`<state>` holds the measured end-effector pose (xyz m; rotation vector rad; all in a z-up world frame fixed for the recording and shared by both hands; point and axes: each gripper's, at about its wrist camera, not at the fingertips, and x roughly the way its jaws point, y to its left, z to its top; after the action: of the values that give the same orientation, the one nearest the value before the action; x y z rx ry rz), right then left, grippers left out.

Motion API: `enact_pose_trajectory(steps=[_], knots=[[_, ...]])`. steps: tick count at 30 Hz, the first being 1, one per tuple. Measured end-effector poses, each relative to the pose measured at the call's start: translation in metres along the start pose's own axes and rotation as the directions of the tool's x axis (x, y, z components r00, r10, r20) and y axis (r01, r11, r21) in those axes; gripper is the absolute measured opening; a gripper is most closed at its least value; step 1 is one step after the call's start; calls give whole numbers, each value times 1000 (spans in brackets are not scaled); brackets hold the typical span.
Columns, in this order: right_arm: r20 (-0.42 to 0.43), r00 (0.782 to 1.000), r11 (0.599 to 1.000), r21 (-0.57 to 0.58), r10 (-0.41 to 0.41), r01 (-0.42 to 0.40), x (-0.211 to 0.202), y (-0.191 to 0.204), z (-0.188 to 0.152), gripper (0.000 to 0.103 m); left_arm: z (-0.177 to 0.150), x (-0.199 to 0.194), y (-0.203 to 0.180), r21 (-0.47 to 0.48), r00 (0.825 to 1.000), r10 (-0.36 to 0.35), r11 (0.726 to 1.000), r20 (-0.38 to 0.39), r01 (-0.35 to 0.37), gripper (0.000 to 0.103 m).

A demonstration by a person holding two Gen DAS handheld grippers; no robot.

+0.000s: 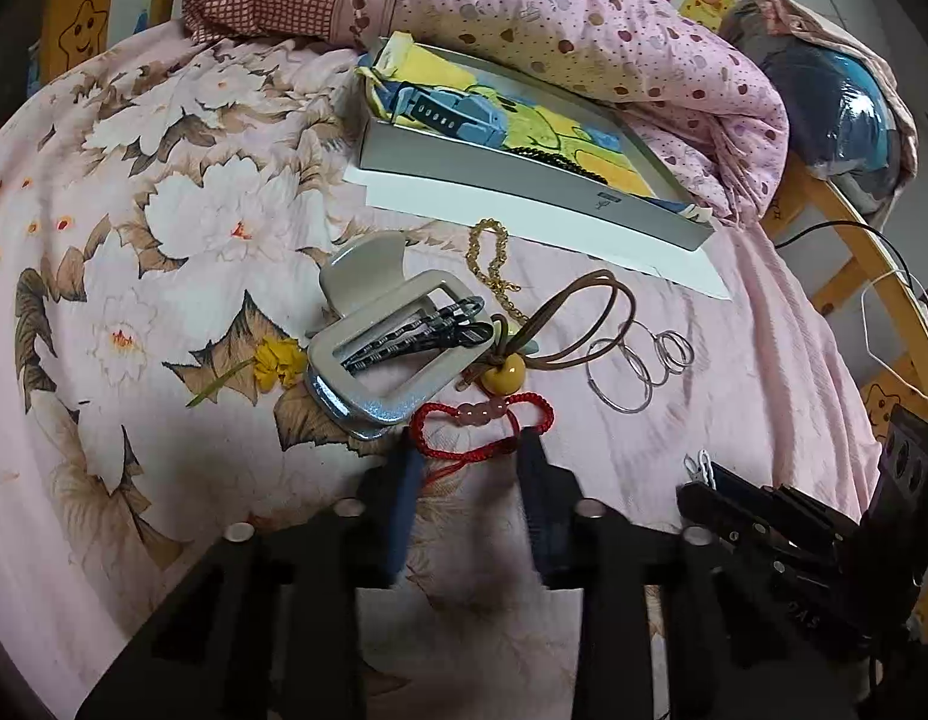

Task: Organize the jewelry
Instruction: 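Grasp the white plastic clip with the right tool while the left tool grasps the red string, then carry the white clip and red string into the tray and open both tools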

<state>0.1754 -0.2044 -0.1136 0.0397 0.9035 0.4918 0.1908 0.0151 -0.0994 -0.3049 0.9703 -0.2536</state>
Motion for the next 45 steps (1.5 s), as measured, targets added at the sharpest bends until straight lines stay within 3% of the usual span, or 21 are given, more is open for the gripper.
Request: enact_pose_trajectory(steps=[3, 9, 17, 27, 33, 37, 45], knots=[[-3, 1000, 1000, -11, 8, -8, 1, 3, 0, 16, 1, 1, 0, -7, 1000, 1, 1000, -3, -1, 15], [-8, 1000, 999, -21, 24, -24, 1, 9, -3, 15, -1, 2, -5, 0, 1000, 10, 1000, -7, -10, 3], [13, 1000, 999, -25, 21, -20, -9, 13, -6, 15, -10, -6, -22, 85, 1000, 18, 996, -1, -18, 2], [115, 993, 999, -30, 20, -17, -40, 19, 10, 15, -11, -38, -53, 176, 999, -11, 984, 37, 4, 2], [182, 983, 999, -35, 21, -15, -58, 19, 33, 15, 15, -51, -65, 204, 998, -40, 979, 56, 27, 2], [234, 972, 998, -60, 14, 0, -64, 17, 58, 15, 45, -59, -73, 223, 993, -42, 975, 110, 17, 2], [341, 940, 998, -67, 17, 7, -63, -3, 143, 15, 113, -49, -80, 236, 976, -35, 972, 215, -17, 2]])
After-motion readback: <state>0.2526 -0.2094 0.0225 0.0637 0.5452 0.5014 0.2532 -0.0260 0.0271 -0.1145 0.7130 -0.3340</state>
